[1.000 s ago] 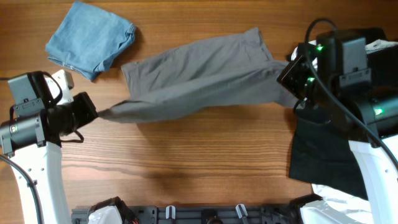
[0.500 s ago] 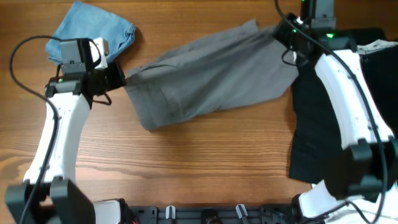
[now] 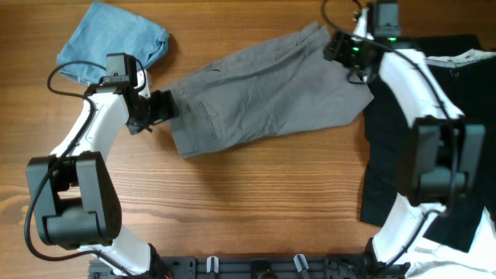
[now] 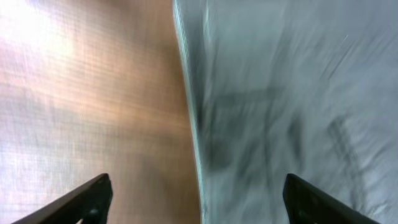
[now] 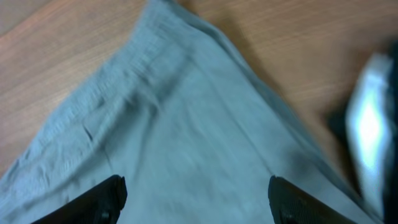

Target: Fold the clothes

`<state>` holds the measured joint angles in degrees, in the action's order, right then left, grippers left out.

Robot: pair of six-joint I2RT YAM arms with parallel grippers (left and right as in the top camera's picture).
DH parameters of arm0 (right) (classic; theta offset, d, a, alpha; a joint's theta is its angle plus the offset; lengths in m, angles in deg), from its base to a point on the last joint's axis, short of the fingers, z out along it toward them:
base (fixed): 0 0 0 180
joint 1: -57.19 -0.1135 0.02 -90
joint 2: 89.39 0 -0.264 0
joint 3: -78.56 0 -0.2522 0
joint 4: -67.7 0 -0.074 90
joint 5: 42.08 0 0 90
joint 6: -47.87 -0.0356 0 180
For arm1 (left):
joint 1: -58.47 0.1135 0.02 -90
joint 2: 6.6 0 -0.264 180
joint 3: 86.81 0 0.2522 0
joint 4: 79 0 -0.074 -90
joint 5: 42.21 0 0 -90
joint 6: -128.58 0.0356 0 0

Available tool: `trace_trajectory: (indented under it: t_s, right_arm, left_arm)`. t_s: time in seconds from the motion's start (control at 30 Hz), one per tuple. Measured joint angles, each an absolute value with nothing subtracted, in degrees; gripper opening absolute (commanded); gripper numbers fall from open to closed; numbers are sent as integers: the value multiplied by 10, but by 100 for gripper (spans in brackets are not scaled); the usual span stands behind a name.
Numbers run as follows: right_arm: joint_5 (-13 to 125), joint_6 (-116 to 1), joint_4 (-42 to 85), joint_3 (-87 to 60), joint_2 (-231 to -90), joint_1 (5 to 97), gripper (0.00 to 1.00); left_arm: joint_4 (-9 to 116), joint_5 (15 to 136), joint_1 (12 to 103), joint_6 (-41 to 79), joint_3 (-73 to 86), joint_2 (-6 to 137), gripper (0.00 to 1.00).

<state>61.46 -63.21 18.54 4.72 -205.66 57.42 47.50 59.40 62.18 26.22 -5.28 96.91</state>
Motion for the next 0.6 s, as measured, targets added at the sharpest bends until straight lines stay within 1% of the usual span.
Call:
trace_trajectory:
  t_s: [0.07,0.13,0.17,0.2,0.23,0.27,0.3,0.33,0.37,0.4,0.47,0.5,0.57,0.6]
  right_arm:
    - [629,-619,123,48,-2021,598,75]
    - [640,-597,52,48,-1980,605,73]
    - [645,-589,31,50,-1969,603,73]
    - [651,-578,-5,50,-1961,599,72]
    - [655,-572,-19,51,-1961,597,70]
    - [658,-570,-40,51,-1961,597,70]
    - [659,-568,-52,51,-1961,597,69]
    - [659,-568,-58,51,-1961,597,65]
    - [659,-567,-59,51,-1961,597,59]
    - [659,-563,-59,51,-1961,597,39]
    - [664,-547,-60,51,-1961,593,17]
    - [666,-545,-57,50,-1961,587,13]
    - [665,-539,-27,36,-1961,557,13]
    - [666,-540,-6,19,-1961,539,13]
  left_arm:
    - [473,599,618,262,-56,969,79]
    - [515,617,604,262,-72,975,77]
    - [521,623,594,262,-76,984,74]
    - [535,629,578,262,-83,1007,66]
    - [543,632,572,263,-81,1015,46]
    - [555,634,566,262,-78,1023,14]
    - [558,635,566,260,-77,1026,4]
    - [558,631,567,260,-74,1033,4]
    - [552,627,569,261,-73,1040,4]
    - [534,623,571,260,-68,1040,4]
    - [471,609,579,267,-60,1037,4]
    - [420,593,594,282,-58,1032,4]
    - [341,559,638,318,-53,1020,4]
    - [324,547,654,329,-48,1012,4]
